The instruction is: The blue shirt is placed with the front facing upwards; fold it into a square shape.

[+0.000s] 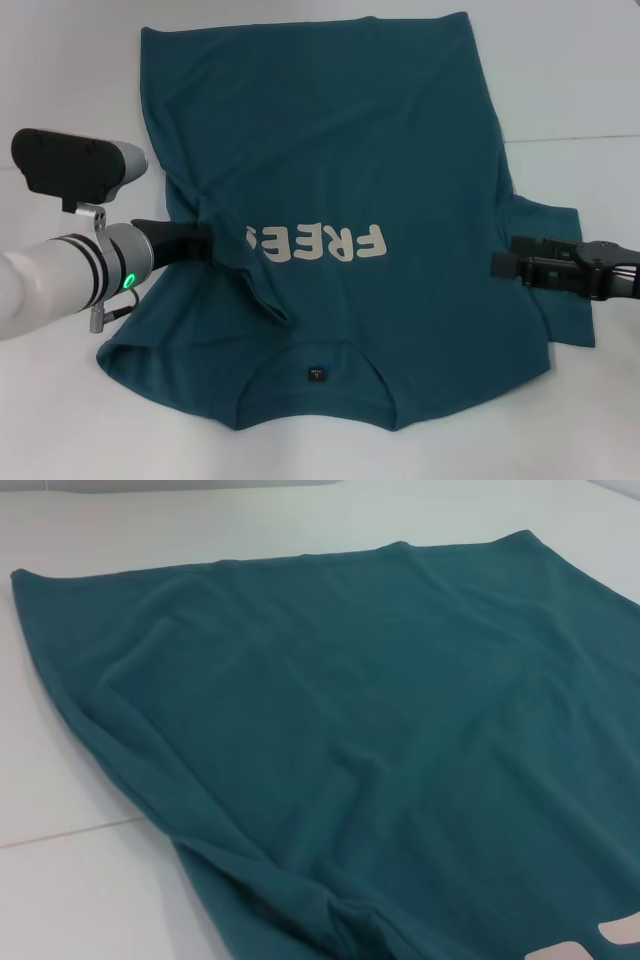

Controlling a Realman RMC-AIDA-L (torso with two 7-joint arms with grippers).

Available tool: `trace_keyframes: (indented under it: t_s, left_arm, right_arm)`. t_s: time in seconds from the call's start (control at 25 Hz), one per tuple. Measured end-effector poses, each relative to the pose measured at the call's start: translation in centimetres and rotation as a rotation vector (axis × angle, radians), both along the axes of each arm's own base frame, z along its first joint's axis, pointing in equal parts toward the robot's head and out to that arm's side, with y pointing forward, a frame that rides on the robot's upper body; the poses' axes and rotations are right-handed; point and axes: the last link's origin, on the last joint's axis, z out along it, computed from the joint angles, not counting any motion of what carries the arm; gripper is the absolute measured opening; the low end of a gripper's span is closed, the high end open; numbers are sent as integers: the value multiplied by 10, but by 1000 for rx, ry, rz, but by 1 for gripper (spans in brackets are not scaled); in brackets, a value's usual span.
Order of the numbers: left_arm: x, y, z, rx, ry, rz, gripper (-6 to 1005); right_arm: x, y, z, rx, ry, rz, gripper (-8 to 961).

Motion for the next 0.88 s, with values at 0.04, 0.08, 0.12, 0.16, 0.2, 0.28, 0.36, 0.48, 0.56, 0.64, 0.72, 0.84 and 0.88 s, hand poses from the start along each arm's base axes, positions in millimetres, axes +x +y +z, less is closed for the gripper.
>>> trace_keyframes:
  t_s: [0.04,0.08,0.12,0.16,0.2,0.28,0.36,0.48,0.56,0.64,0.72,0.84,0.88]
  left_arm:
    - [0,0,0,0,1,-1,37]
    - [0,0,0,-1,2,-2,41]
    - [0,0,0,0,3,-2,45]
    - [0,0,0,1,4,-3,49]
    - [0,0,0,3,5,-4,84]
    - [0,0,0,5,7,-6,153]
    - [0,0,0,4,10,-10,223]
    - [2,0,-2,-1,17,-19,303]
    - [4,0,-3,-4,20,-26,348]
    - [5,0,-4,-6,21,-27,368]
    - [5,0,-4,-7,22,-27,365]
    - [4,0,-4,-6,22,-27,360]
    - [4,0,-3,-3,23,-28,358]
  right_arm:
    - [0,0,0,0,0,0,912]
    - [0,0,0,0,0,1,912]
    - [0,0,0,0,0,1,912]
    - [0,0,0,0,0,1,912]
    - [0,0,0,0,0,1,912]
    - [0,0,0,-1,-1,0,912]
    - [0,0,0,-2,-2,0,912]
    - [0,0,0,-2,-2,-1,912]
    - [0,0,0,-2,-2,-1,912]
    - [0,0,0,-2,-2,-1,913]
    - [0,0,0,-2,-2,-1,913]
    - [0,0,0,-2,-2,-1,913]
    - [0,0,0,-2,-2,-1,913]
